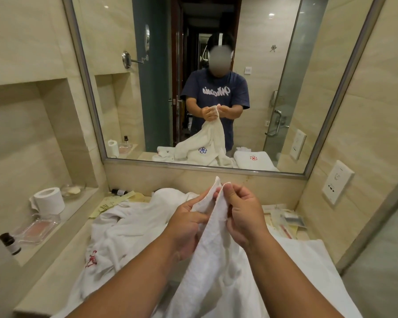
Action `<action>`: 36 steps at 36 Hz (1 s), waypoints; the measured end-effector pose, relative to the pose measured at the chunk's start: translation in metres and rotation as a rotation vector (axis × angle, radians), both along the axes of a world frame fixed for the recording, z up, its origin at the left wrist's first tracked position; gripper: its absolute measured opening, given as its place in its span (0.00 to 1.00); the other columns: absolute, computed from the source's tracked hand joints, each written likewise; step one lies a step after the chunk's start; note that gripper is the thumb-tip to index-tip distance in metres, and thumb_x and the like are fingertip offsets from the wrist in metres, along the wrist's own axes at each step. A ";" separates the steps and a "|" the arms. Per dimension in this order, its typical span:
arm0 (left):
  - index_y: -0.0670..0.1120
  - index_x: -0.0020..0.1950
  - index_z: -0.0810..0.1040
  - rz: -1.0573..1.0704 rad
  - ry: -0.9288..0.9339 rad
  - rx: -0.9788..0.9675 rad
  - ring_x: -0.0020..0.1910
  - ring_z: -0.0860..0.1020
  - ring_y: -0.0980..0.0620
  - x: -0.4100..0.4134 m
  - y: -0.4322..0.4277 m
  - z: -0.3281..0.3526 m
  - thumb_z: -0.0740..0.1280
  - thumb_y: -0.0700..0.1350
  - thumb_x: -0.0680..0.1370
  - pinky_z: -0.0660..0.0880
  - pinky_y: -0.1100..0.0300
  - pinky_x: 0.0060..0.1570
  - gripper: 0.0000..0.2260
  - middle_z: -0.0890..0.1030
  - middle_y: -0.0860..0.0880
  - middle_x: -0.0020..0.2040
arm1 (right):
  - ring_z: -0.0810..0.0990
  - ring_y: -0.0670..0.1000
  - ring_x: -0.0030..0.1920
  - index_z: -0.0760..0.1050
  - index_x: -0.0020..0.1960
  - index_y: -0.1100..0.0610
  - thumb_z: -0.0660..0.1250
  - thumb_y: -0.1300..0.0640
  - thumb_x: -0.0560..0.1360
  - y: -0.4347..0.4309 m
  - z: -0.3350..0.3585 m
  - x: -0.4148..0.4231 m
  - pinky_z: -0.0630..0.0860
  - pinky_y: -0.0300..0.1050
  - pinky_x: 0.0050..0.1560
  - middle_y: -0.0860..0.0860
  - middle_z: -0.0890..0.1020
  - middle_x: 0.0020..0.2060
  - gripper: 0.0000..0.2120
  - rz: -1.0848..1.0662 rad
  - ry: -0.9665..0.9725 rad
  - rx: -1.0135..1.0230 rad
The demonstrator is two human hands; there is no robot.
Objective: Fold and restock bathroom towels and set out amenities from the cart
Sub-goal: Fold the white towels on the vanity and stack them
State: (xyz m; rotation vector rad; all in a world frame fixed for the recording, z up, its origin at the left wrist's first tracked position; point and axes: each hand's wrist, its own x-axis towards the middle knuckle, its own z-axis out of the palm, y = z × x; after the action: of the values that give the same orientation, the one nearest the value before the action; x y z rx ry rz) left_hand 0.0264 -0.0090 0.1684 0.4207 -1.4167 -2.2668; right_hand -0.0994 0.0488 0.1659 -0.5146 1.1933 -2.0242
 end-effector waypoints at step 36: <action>0.58 0.60 0.76 0.438 -0.276 -0.580 0.50 0.83 0.56 -0.015 -0.009 -0.013 0.81 0.45 0.68 0.83 0.53 0.49 0.25 0.83 0.55 0.51 | 0.80 0.59 0.43 0.73 0.45 0.59 0.68 0.61 0.81 -0.021 0.000 0.001 0.81 0.63 0.50 0.61 0.79 0.42 0.08 -0.200 0.136 0.099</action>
State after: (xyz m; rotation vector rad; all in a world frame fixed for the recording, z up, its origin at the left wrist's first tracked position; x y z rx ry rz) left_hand 0.0111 -0.0179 0.1555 0.7738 -1.8168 -1.4144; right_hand -0.0982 0.0280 0.1664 -0.5081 1.4704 -2.1103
